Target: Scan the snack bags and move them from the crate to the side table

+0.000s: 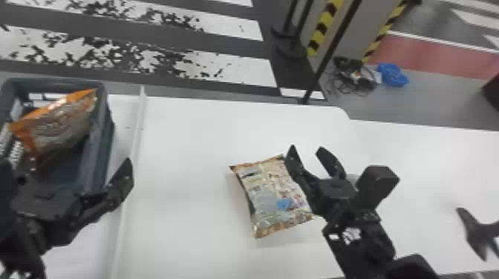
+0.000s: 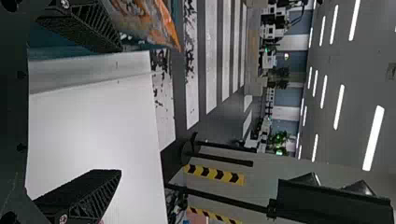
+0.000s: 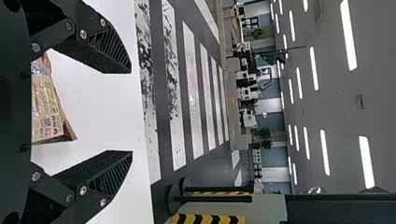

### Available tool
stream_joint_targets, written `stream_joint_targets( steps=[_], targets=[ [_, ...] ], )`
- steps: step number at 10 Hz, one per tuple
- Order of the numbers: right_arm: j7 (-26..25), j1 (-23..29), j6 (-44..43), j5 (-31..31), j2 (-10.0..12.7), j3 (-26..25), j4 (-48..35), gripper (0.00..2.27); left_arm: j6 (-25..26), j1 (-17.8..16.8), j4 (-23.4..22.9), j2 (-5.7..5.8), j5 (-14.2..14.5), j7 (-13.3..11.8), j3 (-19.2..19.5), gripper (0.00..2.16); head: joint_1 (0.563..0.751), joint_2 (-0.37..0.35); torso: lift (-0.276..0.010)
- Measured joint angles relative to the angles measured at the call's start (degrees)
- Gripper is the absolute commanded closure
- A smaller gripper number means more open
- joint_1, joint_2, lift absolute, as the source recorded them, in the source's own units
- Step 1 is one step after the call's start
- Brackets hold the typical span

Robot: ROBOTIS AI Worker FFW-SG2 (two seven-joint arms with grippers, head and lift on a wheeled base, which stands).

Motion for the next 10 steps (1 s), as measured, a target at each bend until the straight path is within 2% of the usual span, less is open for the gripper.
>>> stream_joint_targets(
  steps=[1, 3, 5, 10],
  targets=[
    [1.04, 0.21, 2.13, -0.01, 0.57, -0.15, 0.09, 2.25, -0.05, 1.39, -0.95, -0.81, 2.45, -1.48, 4.88, 0.07, 0.695, -0.119, -0.087],
    [4.28, 0.38, 4.43, 0.12, 2.15, -0.57, 1.54, 2.25, -0.05, 3.16, -1.62, -1.79, 5.56, -3.25, 11.28, 0.07, 0.695, -0.062, -0.087],
    [5.9, -1.57, 4.32, 0.54, 3.26, 0.78, 5.41, 2.25, 0.09, 5.09, -1.96, -3.16, 7.63, -6.64, 15.16, 0.07, 0.695, -0.014, -0.087],
    [6.77, -13.56, 8.42, 0.27, 3.52, 4.88, 17.01, 2.25, 0.27, 7.99, -2.23, -4.21, 9.53, -11.73, 18.78, 0.07, 0.695, 0.023, -0.087]
  ],
)
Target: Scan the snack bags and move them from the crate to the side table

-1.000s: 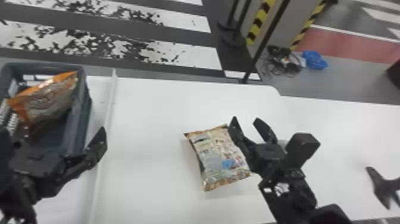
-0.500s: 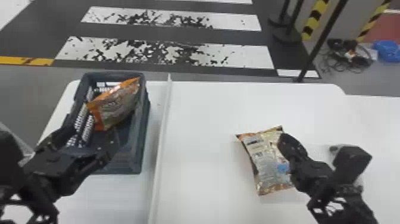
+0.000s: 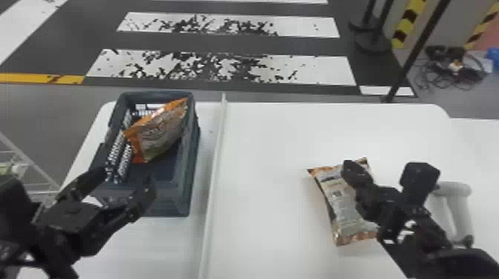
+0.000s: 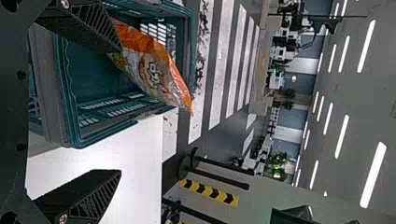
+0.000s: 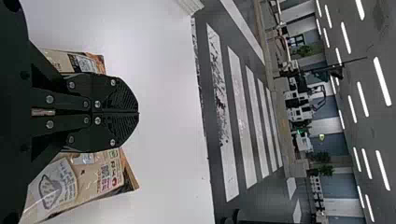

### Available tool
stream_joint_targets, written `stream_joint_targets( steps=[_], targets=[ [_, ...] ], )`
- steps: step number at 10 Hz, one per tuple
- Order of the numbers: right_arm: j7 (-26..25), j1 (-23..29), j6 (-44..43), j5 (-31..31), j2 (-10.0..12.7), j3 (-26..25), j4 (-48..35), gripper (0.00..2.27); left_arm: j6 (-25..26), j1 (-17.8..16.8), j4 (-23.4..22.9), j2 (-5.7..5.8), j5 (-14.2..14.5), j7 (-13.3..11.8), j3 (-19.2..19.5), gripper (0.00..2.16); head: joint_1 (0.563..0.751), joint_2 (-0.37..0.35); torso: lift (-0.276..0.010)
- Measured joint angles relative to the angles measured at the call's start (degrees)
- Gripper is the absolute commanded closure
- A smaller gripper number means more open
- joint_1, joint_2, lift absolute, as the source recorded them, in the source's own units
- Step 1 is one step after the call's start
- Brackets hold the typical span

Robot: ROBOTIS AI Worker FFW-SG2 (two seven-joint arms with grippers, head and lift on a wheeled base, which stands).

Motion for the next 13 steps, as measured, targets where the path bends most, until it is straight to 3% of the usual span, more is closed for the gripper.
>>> stream_joint_targets(
  steps=[4, 10, 13],
  targets=[
    [-1.77, -1.52, 1.88, 0.76, 1.34, 1.73, 1.63, 2.25, 0.03, -0.82, 1.89, -0.12, 0.74, -1.67, 0.54, 0.07, 0.695, 0.051, -0.087],
    [-2.56, -0.92, 1.79, 0.42, 1.4, -3.27, 4.08, 2.25, 0.03, -2.42, 3.23, -0.13, 2.34, -4.35, 0.16, 0.07, 0.695, -0.043, -0.087],
    [-2.56, 3.34, -0.66, -1.46, 1.52, -5.73, 1.43, 2.25, -0.12, -2.59, 3.82, -0.46, 2.38, -4.8, 0.16, 0.07, 0.695, -0.077, -0.087]
  ],
)
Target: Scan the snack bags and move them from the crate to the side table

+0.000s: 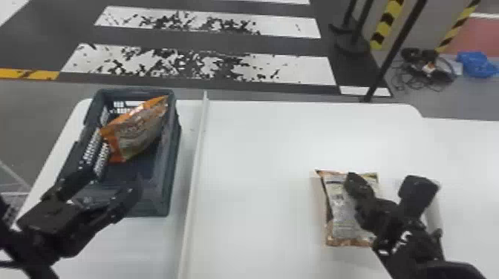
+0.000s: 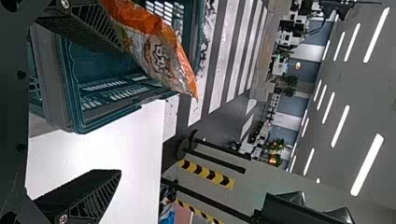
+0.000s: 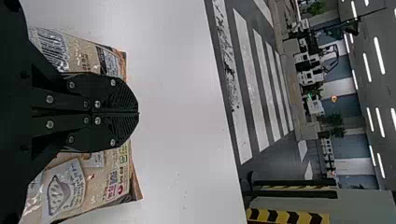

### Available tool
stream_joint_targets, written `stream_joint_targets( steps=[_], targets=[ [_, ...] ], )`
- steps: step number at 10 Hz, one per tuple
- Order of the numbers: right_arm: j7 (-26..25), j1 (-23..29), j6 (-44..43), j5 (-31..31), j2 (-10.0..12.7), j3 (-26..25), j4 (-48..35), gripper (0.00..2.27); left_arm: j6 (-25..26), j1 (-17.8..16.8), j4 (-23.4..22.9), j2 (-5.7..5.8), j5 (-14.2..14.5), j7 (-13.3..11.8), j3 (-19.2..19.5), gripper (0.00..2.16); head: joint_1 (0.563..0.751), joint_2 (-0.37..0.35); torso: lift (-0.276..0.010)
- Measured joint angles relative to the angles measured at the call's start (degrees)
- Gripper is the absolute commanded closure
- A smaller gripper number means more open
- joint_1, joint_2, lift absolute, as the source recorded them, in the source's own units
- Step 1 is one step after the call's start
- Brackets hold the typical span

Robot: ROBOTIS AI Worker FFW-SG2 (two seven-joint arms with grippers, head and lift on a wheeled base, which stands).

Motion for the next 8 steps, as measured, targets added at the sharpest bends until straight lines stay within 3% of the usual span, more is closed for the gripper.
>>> stream_joint_targets(
  steps=[5, 6, 7, 8],
  targets=[
    [0.09, 4.98, -2.1, -1.4, 0.21, -1.6, -7.55, 2.24, -0.03, -1.18, 1.08, -0.11, 0.07, -0.69, -0.68, 0.07, 0.695, -0.088, -0.087],
    [0.09, 6.23, -2.34, -1.51, 0.21, -2.27, -10.41, 1.78, -0.04, -1.38, 1.3, -0.12, 0.07, -0.69, -0.67, 0.07, 0.695, -0.086, -0.087],
    [0.4, 7.9, -1.9, -1.46, 0.13, -3.77, -13.6, 0.63, -0.14, -1.64, 1.64, -0.18, 0.07, -0.68, -0.69, 0.07, 0.695, -0.095, -0.087],
    [2.37, 9.96, 0.7, -1.36, -0.08, -6.17, -17.14, 0.04, -0.26, -1.87, 1.86, -0.22, 0.07, -0.33, -0.72, 0.07, 0.695, -0.101, -0.087]
  ],
)
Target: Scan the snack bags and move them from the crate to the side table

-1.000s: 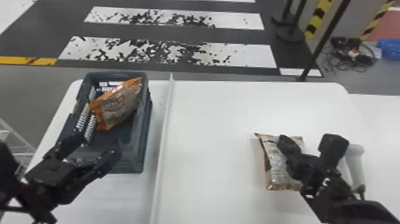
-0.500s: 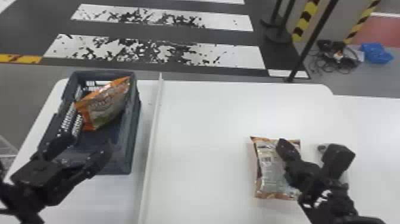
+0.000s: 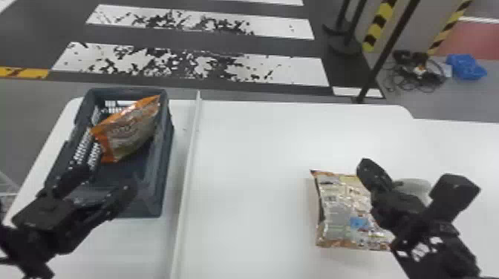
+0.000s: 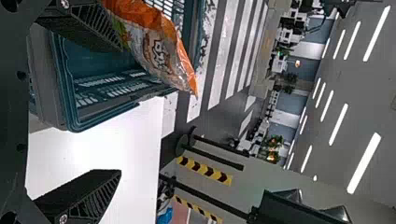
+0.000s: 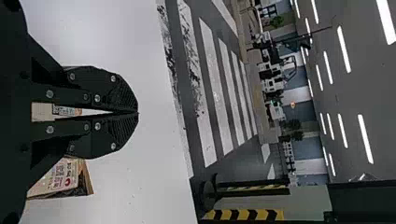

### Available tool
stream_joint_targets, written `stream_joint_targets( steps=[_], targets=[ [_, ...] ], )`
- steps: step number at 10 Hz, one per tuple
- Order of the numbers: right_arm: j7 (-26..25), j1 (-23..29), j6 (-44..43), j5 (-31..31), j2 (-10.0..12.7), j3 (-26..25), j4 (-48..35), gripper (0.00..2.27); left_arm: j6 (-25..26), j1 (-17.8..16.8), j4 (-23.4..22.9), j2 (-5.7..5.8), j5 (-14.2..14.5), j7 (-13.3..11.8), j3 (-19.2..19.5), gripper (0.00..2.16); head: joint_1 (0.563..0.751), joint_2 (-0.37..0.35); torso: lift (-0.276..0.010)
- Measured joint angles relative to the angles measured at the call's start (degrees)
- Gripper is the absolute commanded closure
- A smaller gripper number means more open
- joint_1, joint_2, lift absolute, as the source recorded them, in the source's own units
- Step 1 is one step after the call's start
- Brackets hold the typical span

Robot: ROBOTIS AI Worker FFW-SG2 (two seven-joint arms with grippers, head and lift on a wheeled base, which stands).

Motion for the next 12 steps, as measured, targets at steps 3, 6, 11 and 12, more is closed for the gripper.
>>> stream_joint_targets(
  steps=[3, 6, 11, 12],
  targets=[
    [10.1, 3.89, 10.06, -0.54, -0.12, -10.45, -4.85, 0.02, -0.87, -0.59, 0.13, -0.08, -0.61, 4.1, -1.12, 0.07, 0.695, -0.153, -0.087],
    [19.64, 4.64, 11.49, 0.75, -0.57, -20.01, -1.12, 0.04, -2.56, -0.61, 0.26, 0.1, -1.07, 4.65, -1.56, 0.07, 0.695, -0.247, -0.087],
    [24.95, -2.27, 9.02, 4.34, -7.4, -19.83, 17.46, 0.06, -7.2, -0.75, -0.05, 0.36, -4.04, 7.44, -4.39, 0.07, 0.695, -0.35, -0.087],
    [25.57, -4.69, 8.26, 5.28, -8.51, -18.12, 21.0, 0.06, -7.55, -0.78, -0.11, 0.37, -4.48, 7.67, -4.71, 0.07, 0.695, -0.35, -0.087]
  ],
)
